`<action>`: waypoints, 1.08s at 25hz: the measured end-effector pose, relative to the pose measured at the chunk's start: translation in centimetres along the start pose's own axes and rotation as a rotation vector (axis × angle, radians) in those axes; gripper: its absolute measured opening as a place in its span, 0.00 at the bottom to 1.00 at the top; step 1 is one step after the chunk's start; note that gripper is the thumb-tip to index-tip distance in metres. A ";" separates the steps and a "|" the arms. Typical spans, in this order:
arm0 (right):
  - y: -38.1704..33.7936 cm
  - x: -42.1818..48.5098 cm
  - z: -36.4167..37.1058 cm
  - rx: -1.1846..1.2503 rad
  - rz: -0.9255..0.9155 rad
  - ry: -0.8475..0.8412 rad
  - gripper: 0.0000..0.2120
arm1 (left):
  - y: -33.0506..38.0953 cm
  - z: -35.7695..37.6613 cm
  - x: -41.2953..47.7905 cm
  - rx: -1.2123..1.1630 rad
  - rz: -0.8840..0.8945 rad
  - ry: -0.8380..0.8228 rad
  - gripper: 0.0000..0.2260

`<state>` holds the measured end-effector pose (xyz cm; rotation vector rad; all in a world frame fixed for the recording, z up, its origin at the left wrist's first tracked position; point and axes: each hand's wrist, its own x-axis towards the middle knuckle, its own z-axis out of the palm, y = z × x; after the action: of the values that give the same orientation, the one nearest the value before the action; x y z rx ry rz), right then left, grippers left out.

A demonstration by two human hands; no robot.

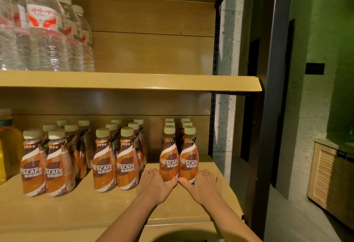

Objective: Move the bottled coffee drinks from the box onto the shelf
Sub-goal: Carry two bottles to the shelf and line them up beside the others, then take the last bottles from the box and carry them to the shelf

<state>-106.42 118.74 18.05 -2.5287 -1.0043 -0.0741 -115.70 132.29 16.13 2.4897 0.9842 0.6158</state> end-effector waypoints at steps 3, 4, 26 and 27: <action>-0.1 -0.9 -1.1 0.094 -0.007 -0.029 0.46 | 1.4 -2.2 -3.0 -0.010 -0.020 0.066 0.38; -0.2 -1.6 -1.6 0.160 -0.019 -0.005 0.42 | 1.9 -3.1 -4.6 -0.020 0.021 0.107 0.35; 29.4 -44.5 -28.4 0.006 0.456 0.458 0.36 | 40.8 0.7 -35.6 -0.317 1.099 -0.481 0.23; 31.8 -47.2 -30.1 -0.019 0.498 0.465 0.35 | 43.9 2.2 -37.9 -0.329 1.113 -0.497 0.23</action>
<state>-117.03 55.55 24.70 -2.5253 -0.1891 -0.4959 -115.75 75.27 26.78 2.4927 -0.6979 0.3430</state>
